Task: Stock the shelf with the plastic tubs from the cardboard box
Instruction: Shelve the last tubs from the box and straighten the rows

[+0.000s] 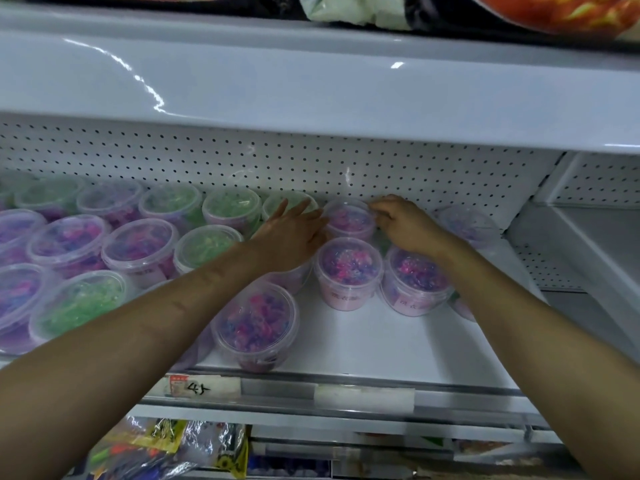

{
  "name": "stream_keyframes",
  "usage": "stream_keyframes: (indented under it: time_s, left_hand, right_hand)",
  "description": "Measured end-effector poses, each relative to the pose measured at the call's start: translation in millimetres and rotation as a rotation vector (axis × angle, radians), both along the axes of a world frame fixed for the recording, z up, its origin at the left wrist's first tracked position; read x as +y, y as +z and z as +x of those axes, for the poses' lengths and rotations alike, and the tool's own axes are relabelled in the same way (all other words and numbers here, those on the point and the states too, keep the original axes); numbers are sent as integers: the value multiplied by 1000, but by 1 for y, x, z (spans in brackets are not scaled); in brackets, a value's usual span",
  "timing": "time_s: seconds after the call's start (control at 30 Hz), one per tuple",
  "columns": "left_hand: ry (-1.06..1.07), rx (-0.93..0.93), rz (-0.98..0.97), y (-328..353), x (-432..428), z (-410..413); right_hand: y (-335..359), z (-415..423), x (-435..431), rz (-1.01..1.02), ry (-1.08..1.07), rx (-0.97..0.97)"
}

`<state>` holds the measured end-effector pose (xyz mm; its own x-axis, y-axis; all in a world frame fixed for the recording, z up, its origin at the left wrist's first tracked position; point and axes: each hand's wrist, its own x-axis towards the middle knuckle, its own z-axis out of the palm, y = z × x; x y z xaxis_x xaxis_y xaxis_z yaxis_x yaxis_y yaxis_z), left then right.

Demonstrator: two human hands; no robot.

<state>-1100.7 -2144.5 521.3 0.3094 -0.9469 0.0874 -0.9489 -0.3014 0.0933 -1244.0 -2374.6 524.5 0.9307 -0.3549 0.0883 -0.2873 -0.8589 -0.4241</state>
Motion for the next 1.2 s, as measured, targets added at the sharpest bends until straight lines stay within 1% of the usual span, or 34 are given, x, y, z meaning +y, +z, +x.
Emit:
stream_keyframes:
  time_s: [0.07,0.13,0.2,0.33,0.4,0.47,0.5,0.57,0.63,0.73,0.83,0.93,1.0,1.1,1.13,1.2]
  left_hand:
    - [3,62,-80,-3,1,0]
    - [9,75,-142,-6,0,-1]
    - [46,107,-201,-7,-4,-3]
    - [130,296,-259,-1,-11,-9]
    - [154,399,-233,2,-13,-11]
    - [171,456,-225,5,-14,-12]
    - [174,469,-252,5,-14,-12]
    - [188,472,-326,5,-12,-12]
    - [211,449,-348,6,-9,-14]
    - [203,452,-313,7,-7,-16]
    - [205,464,-290,11,-8,-13]
    - [203,472,-300,12,-8,-13]
    - [220,454,-320,11,-6,-12]
    - [212,447,-272,9,-4,-11]
    - [212,461,-261,8,-4,-10]
    - [212,482,-262,8,-4,-8]
  right_hand:
    - [-3,0,-3,71,-15,-4]
    - [-6,0,-3,163,-22,3]
    - [-3,0,-2,193,2,39]
    - [2,1,-1,189,16,53]
    - [3,2,0,141,24,18]
    - [6,3,1,83,20,-6]
    - [8,2,1,78,14,-1]
    - [7,1,-1,131,10,18]
    - [4,-2,-2,193,22,56]
    - [0,-1,-3,211,48,68]
    - [2,4,0,121,60,14]
    - [3,7,-3,48,38,15]
    - [2,5,-6,106,27,24]
    - [-2,4,-7,216,44,71]
    - [-2,4,-5,218,48,76]
    - [-1,6,-3,156,20,48]
